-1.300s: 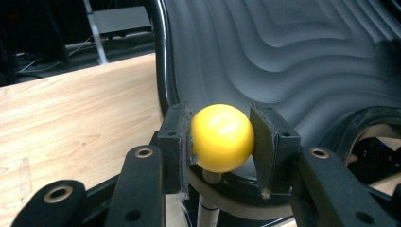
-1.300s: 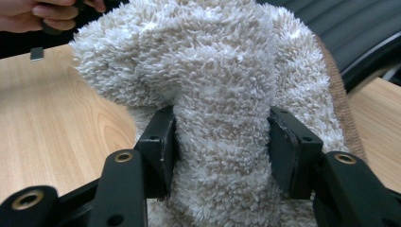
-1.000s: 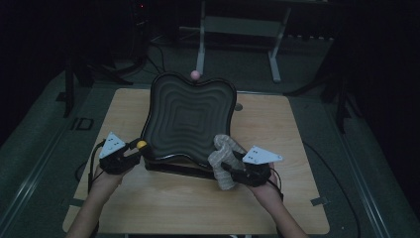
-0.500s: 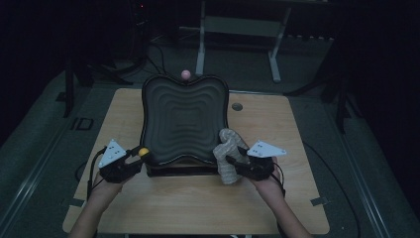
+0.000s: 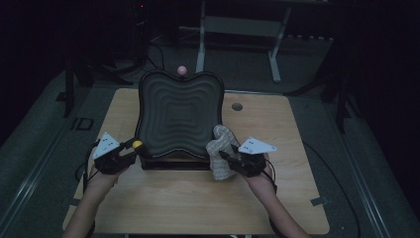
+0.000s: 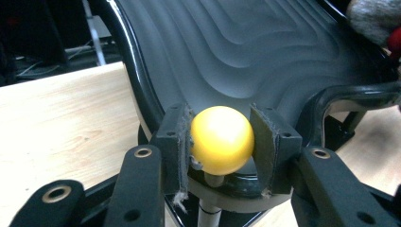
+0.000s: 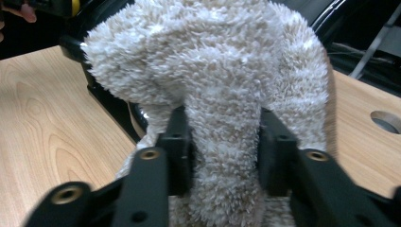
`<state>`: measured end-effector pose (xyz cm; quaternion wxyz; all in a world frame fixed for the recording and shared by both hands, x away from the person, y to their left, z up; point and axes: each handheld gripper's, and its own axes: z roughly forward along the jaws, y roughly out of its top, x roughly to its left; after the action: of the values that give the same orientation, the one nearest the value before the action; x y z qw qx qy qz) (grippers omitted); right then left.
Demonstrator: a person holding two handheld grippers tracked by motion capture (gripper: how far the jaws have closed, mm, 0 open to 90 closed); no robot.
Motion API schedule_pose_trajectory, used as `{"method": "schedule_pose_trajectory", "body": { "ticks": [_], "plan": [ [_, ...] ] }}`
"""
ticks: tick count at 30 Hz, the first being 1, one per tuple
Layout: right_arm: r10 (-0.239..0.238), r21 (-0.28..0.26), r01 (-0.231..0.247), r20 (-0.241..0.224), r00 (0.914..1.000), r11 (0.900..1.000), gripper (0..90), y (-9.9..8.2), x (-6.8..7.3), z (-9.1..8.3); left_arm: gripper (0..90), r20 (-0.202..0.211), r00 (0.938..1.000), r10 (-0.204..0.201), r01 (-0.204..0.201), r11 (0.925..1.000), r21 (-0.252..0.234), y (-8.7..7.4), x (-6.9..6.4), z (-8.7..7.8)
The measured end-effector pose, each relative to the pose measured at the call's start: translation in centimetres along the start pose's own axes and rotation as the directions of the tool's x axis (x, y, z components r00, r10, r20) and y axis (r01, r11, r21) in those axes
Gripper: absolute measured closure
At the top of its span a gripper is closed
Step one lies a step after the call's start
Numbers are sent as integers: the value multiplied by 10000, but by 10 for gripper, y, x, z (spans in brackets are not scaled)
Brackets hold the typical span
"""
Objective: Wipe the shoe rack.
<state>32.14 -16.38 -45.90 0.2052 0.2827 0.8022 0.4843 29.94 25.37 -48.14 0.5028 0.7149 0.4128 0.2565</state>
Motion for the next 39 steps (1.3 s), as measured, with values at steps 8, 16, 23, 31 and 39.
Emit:
{"method": "schedule_pose_trajectory", "body": {
  "ticks": [8,16,23,31,39],
  "plan": [
    [90,17,-90,-198,9998,10000,716,0,-5,-4,496,265,9996,-11,12,10000,-56,1,1,3],
    [144,-612,-118,426,9990,9981,719,7,-19,-32,305,1024,9947,54,-31,9997,-229,2,-3,-2],
    [773,-763,-667,1454,9863,9949,716,9,-66,-54,136,699,9947,756,-749,9971,-120,-8,-10,-5],
    [1313,-83,-1338,2624,9560,9910,713,-4,-126,-40,22,428,9953,874,-872,9962,-72,-27,-15,-18],
    [2375,654,-2650,2776,9309,9620,698,-36,-165,4,22,452,9959,778,-779,9970,9,-50,-25,-22]
  ]
}}
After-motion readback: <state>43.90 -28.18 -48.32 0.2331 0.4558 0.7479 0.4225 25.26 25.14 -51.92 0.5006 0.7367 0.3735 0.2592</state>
